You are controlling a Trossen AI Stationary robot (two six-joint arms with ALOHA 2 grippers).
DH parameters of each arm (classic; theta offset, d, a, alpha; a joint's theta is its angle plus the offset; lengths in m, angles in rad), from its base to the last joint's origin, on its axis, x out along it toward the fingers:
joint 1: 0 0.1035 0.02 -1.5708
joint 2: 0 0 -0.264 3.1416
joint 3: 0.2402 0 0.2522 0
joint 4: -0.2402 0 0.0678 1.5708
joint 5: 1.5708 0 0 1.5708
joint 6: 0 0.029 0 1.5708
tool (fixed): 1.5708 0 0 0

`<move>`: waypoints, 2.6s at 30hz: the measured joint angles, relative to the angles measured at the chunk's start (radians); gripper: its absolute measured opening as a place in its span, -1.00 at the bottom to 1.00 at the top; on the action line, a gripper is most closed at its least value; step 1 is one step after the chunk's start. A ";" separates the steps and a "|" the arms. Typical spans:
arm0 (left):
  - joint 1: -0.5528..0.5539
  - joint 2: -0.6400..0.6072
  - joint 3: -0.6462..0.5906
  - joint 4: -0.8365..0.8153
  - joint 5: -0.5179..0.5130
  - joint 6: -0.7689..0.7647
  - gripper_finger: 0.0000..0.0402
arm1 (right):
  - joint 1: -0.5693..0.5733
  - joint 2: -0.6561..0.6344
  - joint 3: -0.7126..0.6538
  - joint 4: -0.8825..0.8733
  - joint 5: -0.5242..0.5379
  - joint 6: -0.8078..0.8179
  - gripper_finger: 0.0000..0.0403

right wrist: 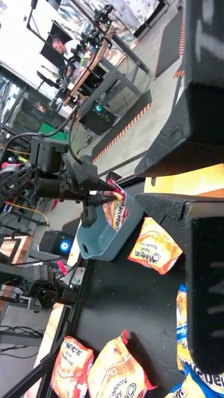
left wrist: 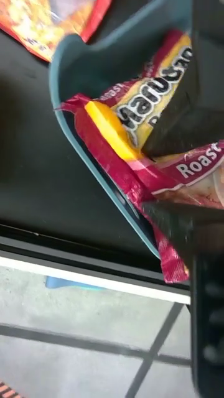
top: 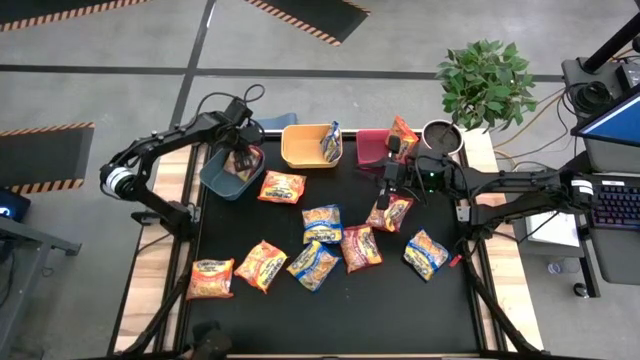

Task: Sort Maruchan noodles
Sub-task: Put the red noodle into the blue bin

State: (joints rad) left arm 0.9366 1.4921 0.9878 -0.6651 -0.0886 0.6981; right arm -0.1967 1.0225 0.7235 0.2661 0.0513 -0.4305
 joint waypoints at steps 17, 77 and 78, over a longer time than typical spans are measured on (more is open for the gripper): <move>-0.005 -0.188 -0.001 0.001 -0.004 -0.001 -1.00 | 0.000 0.000 0.000 0.000 0.000 0.000 -0.79; 0.001 -0.080 -0.002 -0.025 0.029 -0.131 -0.20 | 0.000 0.000 0.000 -0.001 0.000 0.003 -0.79; 0.001 -0.080 -0.002 -0.025 0.028 -0.131 -0.20 | 0.000 0.000 0.000 -0.002 0.001 0.003 -0.79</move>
State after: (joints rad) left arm 0.9379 1.4120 0.9855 -0.6903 -0.0605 0.5674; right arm -0.1967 1.0229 0.7235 0.2637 0.0519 -0.4271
